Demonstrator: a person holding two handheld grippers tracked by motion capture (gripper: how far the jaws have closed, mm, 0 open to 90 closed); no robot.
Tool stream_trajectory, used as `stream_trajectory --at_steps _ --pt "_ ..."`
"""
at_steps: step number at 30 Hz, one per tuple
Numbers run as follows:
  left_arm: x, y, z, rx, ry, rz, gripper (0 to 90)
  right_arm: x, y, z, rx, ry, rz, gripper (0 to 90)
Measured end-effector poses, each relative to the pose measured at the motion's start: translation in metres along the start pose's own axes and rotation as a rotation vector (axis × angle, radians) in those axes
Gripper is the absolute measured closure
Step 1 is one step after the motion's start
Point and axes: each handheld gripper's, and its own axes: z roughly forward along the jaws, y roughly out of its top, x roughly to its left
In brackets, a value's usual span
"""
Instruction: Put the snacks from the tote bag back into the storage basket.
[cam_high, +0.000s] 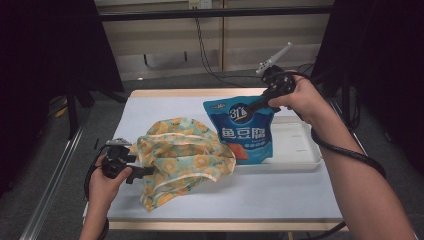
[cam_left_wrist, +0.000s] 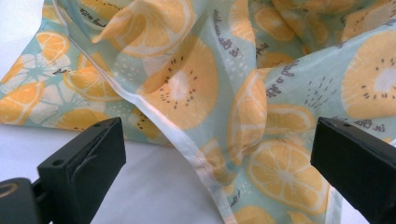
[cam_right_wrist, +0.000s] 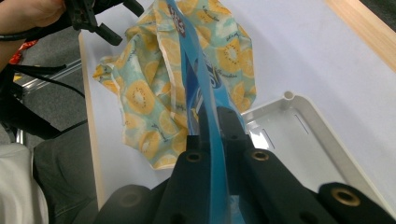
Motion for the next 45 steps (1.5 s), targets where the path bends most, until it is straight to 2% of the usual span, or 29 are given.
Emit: stream_trajectory --at_steps 7,10,17,18,19,22,25,28,37,38,41,45 --pt "0.000 0.002 0.001 0.001 -0.003 0.007 3.1 -0.002 -0.005 -0.001 -0.017 -0.003 0.005 90.0" --pt "-0.001 0.003 0.002 -0.003 -0.006 -0.001 3.1 -0.002 -0.007 -0.002 -0.022 -0.002 0.007 90.0" --pt "0.001 0.004 0.003 0.002 -0.006 0.009 3.1 -0.003 -0.012 -0.004 -0.015 -0.011 0.014 90.0" --pt "-0.001 0.004 0.003 -0.011 -0.003 -0.008 3.1 -0.004 -0.013 -0.004 -0.017 -0.010 0.009 90.0" --pt "0.000 0.005 0.002 0.001 -0.008 0.004 3.1 -0.004 -0.013 -0.004 -0.016 -0.010 0.009 90.0" --pt "0.001 0.005 0.002 -0.003 -0.004 0.007 3.1 -0.004 -0.014 -0.004 -0.014 -0.015 0.009 90.0" --pt "0.001 0.004 0.002 -0.007 -0.009 -0.006 3.1 -0.004 -0.015 -0.004 -0.011 -0.020 0.006 90.0" --pt "0.001 0.004 0.001 -0.003 -0.007 0.003 3.1 -0.005 -0.017 -0.004 -0.007 -0.020 0.001 89.9" --pt "0.001 0.005 0.000 -0.015 -0.016 0.002 3.1 -0.008 -0.025 -0.008 0.004 -0.030 0.030 88.4" --pt "0.001 0.006 0.000 -0.019 -0.015 0.002 3.1 -0.009 -0.026 -0.008 -0.002 -0.029 0.027 87.5" --pt "0.001 0.010 0.000 -0.034 -0.015 0.001 3.1 -0.008 -0.030 -0.011 -0.002 -0.050 0.059 80.9" --pt "0.001 0.013 0.000 -0.034 -0.021 0.008 3.0 -0.006 -0.034 -0.013 -0.033 -0.093 0.072 64.8"
